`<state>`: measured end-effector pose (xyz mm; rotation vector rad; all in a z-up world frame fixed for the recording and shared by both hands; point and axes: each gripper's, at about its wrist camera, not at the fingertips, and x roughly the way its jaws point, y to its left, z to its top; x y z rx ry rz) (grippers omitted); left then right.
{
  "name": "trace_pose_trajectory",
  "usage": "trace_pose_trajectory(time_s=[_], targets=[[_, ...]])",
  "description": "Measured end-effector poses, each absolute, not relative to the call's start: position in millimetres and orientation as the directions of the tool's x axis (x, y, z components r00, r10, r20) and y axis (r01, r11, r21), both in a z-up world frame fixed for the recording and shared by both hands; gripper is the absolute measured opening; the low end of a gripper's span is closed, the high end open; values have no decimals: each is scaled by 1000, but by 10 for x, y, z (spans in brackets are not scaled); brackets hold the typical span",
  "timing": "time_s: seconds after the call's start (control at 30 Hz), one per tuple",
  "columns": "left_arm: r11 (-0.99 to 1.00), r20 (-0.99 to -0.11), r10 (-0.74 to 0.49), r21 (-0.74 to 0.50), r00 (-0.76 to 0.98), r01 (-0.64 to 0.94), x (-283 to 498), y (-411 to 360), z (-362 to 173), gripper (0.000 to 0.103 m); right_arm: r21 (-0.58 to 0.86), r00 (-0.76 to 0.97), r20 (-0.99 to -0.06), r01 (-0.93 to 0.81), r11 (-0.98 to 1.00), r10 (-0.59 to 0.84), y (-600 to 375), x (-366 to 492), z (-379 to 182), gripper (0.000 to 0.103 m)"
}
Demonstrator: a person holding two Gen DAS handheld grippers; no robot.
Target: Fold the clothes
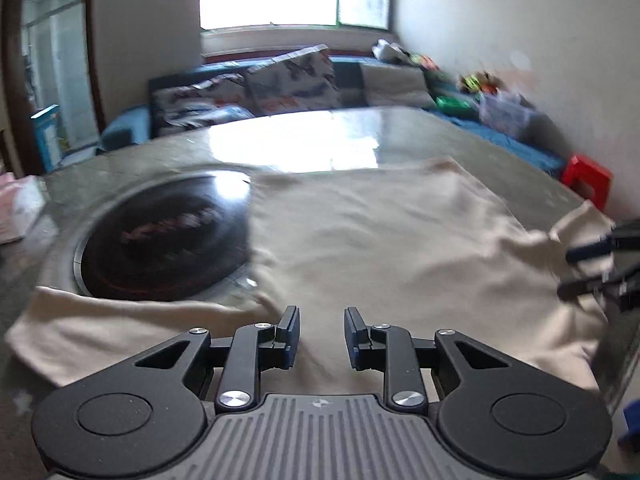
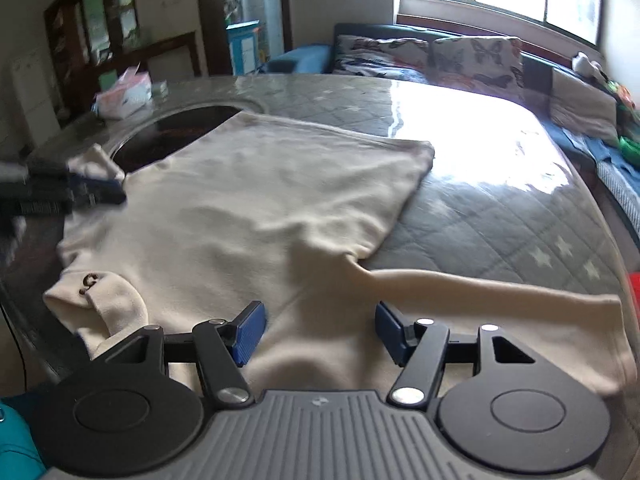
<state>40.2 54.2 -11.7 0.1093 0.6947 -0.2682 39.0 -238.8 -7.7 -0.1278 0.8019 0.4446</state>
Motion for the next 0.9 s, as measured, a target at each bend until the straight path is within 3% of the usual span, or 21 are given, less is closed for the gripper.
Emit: trace_pose_trajectory(time_s=[0.2, 0.43, 0.7, 0.9], targets=[[940, -628, -246, 30, 738, 339, 407, 365, -24, 27, 28, 665, -702, -329, 944, 253, -2676, 296, -91, 62], [867, -621, -378, 24, 687, 499, 344, -212, 0, 31, -3, 706, -694, -197, 980, 140, -3022, 231, -147, 62], [792, -638, -465, 9, 613, 610, 245, -657, -74, 31, -28, 734, -676, 50, 998, -56, -3655, 252, -163, 60], [764, -665, -462, 36, 586, 644, 187, -799, -184, 31, 48, 740, -668, 145, 988, -76, -3972, 350, -219, 48]])
